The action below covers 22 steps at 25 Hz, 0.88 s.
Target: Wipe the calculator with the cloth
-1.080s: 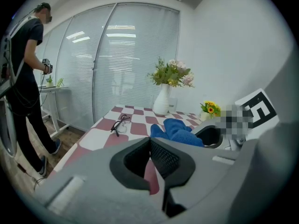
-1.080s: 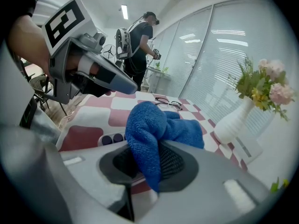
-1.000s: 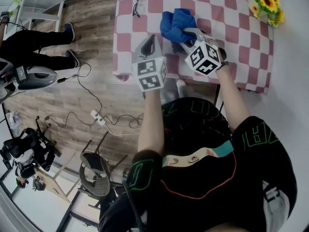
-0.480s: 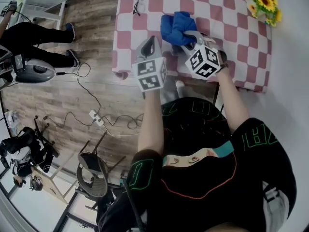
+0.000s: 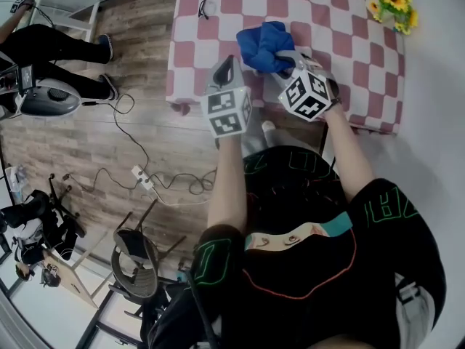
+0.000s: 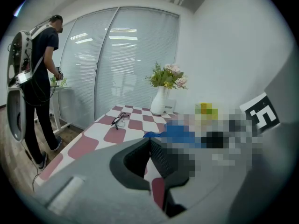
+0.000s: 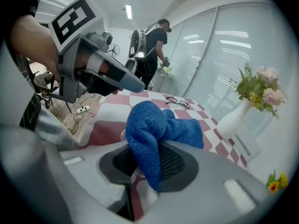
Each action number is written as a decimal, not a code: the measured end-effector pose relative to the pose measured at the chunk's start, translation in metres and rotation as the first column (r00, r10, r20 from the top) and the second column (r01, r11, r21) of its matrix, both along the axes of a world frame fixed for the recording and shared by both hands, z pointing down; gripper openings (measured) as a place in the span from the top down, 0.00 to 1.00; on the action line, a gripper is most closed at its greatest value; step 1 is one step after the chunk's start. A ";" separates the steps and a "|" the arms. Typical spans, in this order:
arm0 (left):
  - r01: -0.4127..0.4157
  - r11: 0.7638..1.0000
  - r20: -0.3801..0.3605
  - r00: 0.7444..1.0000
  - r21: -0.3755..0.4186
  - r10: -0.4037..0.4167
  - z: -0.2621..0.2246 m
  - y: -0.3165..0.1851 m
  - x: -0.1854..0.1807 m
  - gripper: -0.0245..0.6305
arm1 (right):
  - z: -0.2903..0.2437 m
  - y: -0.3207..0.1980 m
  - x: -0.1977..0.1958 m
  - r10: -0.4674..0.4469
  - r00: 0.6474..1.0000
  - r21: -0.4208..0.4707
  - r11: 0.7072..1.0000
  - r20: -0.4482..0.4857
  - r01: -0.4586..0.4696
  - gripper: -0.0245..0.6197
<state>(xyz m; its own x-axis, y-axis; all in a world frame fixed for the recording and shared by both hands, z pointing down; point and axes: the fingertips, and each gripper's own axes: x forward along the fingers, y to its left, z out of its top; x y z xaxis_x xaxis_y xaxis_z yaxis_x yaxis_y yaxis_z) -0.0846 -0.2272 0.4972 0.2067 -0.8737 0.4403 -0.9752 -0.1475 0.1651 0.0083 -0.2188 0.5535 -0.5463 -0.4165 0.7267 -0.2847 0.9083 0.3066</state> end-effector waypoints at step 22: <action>-0.019 0.998 0.013 1.000 0.061 0.018 -0.034 0.028 0.016 0.95 | -0.009 0.070 0.012 -0.006 0.990 -0.298 0.953 0.140 0.048 0.80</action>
<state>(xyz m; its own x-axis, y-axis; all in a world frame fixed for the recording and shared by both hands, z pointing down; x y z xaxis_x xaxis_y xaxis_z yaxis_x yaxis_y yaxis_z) -0.0685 -0.1989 0.4631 0.2178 -0.8952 0.3889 -0.9742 -0.1749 0.1429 0.0204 -0.1490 0.5445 -0.6562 -0.1748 0.7340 -0.2788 0.9601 -0.0207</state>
